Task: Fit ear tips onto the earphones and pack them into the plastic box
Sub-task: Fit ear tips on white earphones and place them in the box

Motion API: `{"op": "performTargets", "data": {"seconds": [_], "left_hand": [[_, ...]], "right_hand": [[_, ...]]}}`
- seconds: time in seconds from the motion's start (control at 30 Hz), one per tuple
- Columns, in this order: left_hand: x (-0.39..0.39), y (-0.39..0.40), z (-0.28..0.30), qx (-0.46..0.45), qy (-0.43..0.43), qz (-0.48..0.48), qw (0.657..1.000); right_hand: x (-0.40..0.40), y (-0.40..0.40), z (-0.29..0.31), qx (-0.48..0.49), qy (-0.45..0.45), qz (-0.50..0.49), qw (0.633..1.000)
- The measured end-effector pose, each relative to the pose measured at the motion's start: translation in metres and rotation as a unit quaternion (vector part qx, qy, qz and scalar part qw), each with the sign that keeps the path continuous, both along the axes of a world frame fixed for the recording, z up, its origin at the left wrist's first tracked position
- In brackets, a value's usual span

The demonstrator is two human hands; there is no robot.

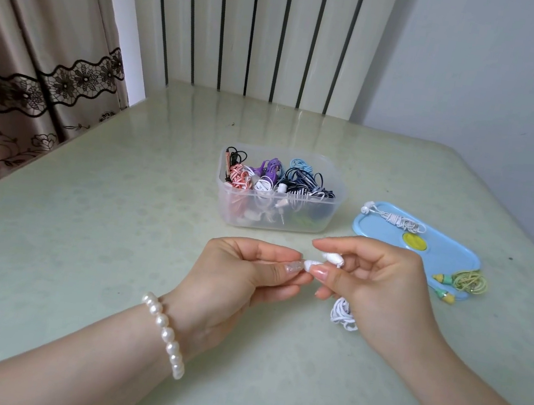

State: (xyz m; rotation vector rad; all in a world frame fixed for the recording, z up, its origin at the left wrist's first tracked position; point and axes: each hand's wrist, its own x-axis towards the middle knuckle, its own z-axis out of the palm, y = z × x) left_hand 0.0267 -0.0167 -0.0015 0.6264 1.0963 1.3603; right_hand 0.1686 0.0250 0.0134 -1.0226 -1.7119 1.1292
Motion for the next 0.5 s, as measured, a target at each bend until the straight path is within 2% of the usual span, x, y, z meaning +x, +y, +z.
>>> {"op": "performTargets", "data": {"seconds": [0.3, 0.4, 0.5], "left_hand": [[-0.001, 0.001, 0.001, 0.009, -0.039, -0.011, 0.999], [-0.007, 0.005, 0.002, 0.031, -0.007, 0.004, 0.999], [-0.018, 0.011, 0.005, 0.07, 0.078, 0.046, 0.993]], "right_hand": [[-0.002, 0.001, -0.008, 0.031, 0.049, -0.041, 0.997], [-0.001, 0.005, -0.002, 0.0, 0.09, -0.035, 0.995], [-0.001, 0.011, 0.006, -0.033, 0.111, -0.047, 0.992]]}}
